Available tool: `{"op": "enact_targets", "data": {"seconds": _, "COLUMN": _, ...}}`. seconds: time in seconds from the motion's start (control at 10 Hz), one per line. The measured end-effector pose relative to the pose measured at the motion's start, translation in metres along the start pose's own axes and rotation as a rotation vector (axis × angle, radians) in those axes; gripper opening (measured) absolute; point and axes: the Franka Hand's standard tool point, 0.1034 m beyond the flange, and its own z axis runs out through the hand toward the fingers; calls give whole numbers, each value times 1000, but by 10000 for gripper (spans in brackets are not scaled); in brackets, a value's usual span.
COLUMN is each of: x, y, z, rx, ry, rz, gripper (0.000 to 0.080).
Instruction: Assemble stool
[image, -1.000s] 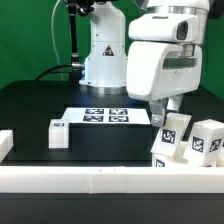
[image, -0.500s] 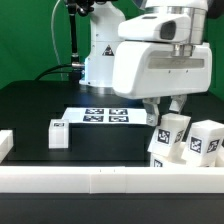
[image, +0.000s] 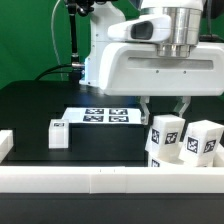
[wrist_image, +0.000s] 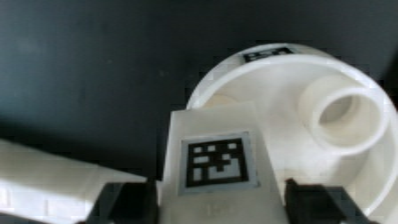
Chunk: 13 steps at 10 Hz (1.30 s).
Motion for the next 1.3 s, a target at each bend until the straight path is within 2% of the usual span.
{"op": "enact_targets", "data": {"seconds": 0.4, "x": 1, "y": 0, "z": 0, "rx": 20, "ry": 11, "rz": 344, "gripper": 341}}
{"op": "enact_targets", "data": {"seconds": 0.6, "x": 2, "y": -10, "z": -1, "rx": 29, "ry": 17, "rz": 601, "gripper": 341}}
{"op": "enact_targets", "data": {"seconds": 1.3, "x": 2, "y": -10, "z": -1, "rx": 40, "ry": 1, "rz": 962, "gripper": 341}}
